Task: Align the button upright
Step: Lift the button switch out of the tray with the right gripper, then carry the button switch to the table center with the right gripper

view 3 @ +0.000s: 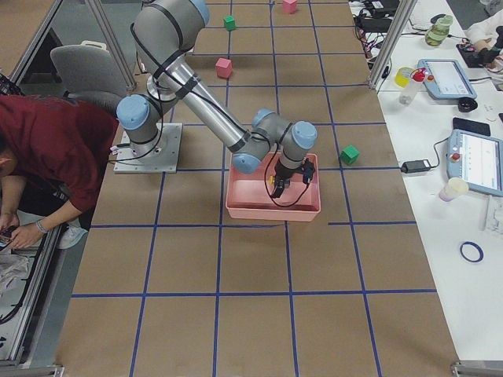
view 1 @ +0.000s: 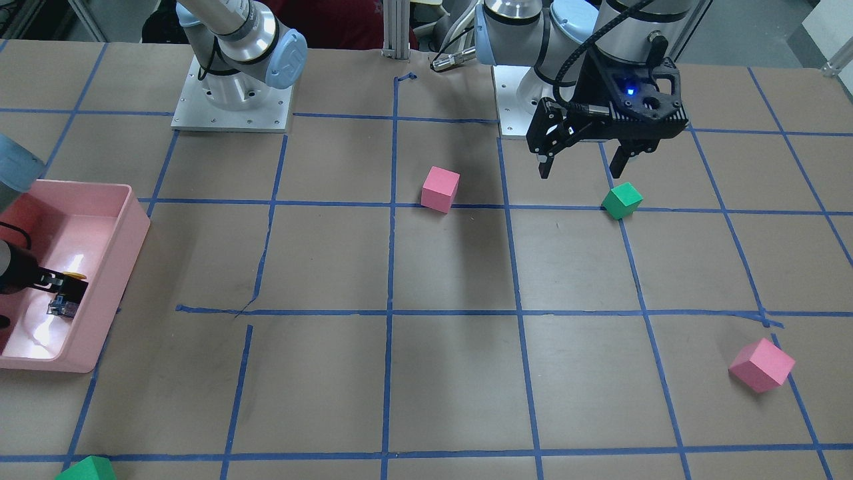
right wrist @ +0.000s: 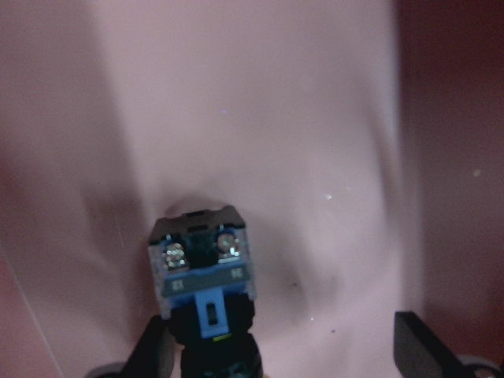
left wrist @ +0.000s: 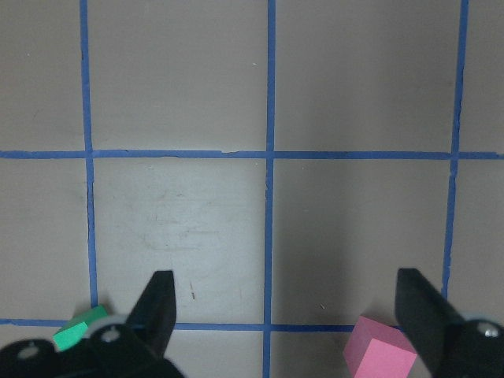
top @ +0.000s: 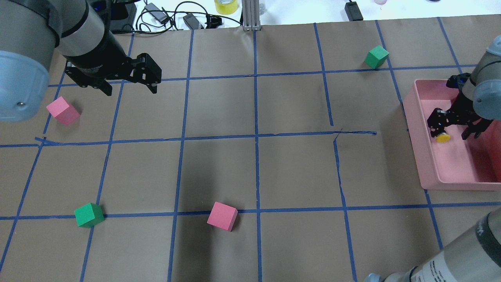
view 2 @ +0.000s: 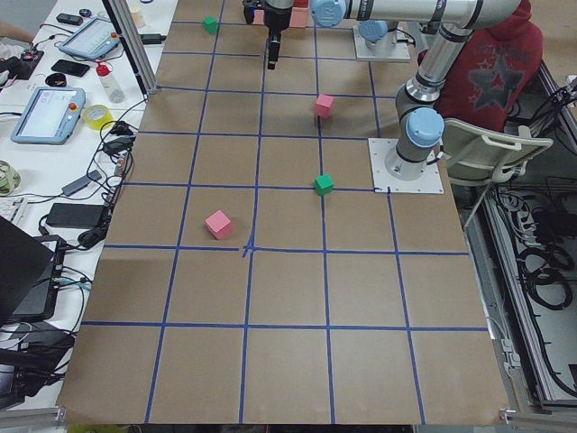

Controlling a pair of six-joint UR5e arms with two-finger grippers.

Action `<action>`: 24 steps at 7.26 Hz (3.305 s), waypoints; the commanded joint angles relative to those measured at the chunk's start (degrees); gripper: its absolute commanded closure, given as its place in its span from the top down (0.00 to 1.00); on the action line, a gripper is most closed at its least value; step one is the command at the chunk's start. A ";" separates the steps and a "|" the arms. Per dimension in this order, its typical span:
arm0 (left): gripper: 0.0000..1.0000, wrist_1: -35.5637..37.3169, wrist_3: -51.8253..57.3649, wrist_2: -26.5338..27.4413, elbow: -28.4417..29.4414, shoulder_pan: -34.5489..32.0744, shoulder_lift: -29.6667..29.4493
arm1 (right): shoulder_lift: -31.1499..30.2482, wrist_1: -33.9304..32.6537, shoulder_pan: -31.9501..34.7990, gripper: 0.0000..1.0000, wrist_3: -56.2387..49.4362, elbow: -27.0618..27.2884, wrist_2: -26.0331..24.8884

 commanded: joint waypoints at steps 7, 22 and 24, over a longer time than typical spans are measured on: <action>1.00 0.00 0.00 0.03 0.00 0.00 0.00 | -8.84 9.62 -0.61 0.00 -0.57 -6.57 0.22; 1.00 0.00 0.00 0.03 -0.44 0.00 0.35 | 5.98 -4.14 44.38 0.00 56.98 -14.42 26.74; 1.00 0.00 0.00 0.03 -0.44 0.00 0.35 | 6.52 -5.03 44.74 0.00 58.14 -14.07 31.41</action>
